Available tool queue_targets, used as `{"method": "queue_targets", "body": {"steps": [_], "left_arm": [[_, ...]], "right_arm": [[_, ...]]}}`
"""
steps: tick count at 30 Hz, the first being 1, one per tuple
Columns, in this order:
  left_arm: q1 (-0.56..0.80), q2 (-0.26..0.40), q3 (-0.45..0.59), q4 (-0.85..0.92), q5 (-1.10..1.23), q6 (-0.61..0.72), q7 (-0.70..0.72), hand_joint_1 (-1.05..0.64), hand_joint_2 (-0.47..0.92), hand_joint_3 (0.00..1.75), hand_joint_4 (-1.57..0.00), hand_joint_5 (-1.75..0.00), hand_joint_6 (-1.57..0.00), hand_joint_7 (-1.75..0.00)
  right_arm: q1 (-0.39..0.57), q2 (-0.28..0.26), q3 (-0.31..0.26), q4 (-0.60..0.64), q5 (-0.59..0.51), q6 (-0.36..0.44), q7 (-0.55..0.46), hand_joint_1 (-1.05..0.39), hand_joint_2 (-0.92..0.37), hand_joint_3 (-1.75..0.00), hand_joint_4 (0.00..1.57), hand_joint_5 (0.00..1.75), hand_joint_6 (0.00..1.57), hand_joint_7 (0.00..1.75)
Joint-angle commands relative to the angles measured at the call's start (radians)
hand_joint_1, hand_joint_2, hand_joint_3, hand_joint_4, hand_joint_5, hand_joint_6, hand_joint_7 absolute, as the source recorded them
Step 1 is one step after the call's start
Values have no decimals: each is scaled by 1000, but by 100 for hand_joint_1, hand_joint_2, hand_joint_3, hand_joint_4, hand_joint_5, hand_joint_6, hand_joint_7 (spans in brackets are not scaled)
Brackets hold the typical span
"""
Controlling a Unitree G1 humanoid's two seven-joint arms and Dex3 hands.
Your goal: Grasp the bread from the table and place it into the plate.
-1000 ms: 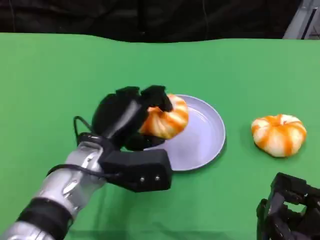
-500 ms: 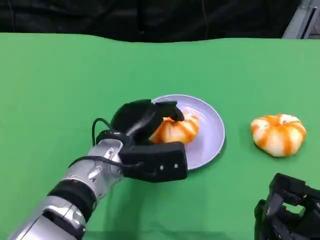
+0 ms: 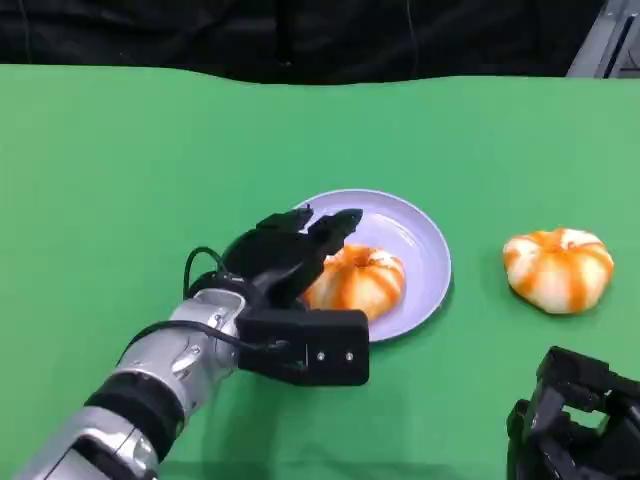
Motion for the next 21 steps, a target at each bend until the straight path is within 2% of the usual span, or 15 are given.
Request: {"method": "queue_targets", "body": {"steps": [1,4,5,6,7,9,15,16,17,18,19,21], "left_arm": [[50,32,49,-71,-74,-51,-23,-105,92,90,0,0,0,0],[110,48,107,-197,-156,-40,-92,-101,92,82,0,0,0,0],[132,55,123,-248,-176,-27,-112,-86,92,65,0,0,0,0],[162,60,146,-308,-203,-15,-132,-79,92,57,0,0,-1,-1],[194,64,170,-364,-231,-8,-142,-60,92,42,-3,-1,-14,-4],[232,66,197,-433,-258,6,-157,-43,92,31,-13,-4,-30,-5],[256,66,207,-488,-260,40,-181,-37,92,27,-17,-4,-36,-4],[429,85,329,-682,-539,115,-307,-37,92,27,-17,-4,-36,-4],[578,106,425,-839,-762,167,-411,-15,76,78,-66,-92,-73,-80],[722,128,503,-971,-949,215,-499,-7,68,103,-77,-132,-76,-124],[813,143,549,-1051,-1065,250,-552,-2,64,119,-83,-157,-75,-152],[914,156,584,-1125,-1169,302,-591,2,62,129,-86,-170,-75,-168]], "right_arm": [[5,0,1,-6,-4,-13,-7,-8,-58,-110,86,175,82,151],[3,3,7,0,-9,-21,-6,-9,-57,-110,87,175,82,151],[2,4,9,0,-11,-22,-7,-9,-57,-110,87,175,82,151],[2,5,12,0,-12,-21,-8,-9,-57,-110,87,175,82,151],[1,5,14,-1,-13,-20,-9,-9,-57,-110,87,175,81,152],[1,5,17,-1,-13,-19,-10,-9,-57,-110,87,175,81,152],[1,3,19,-1,-12,-21,-13,-9,-57,-110,87,175,81,153],[-6,5,18,4,-14,-24,-14,-9,-57,-110,87,175,81,153],[-14,5,16,11,-17,-27,-16,-9,-57,-110,86,175,81,153],[-22,3,15,20,-24,-31,-17,-9,-57,-111,86,175,81,152],[-29,0,12,29,-28,-34,-17,-10,-57,-111,86,175,81,153],[-39,-4,3,39,-19,-22,-16,-11,-57,-111,86,175,81,153]]}}
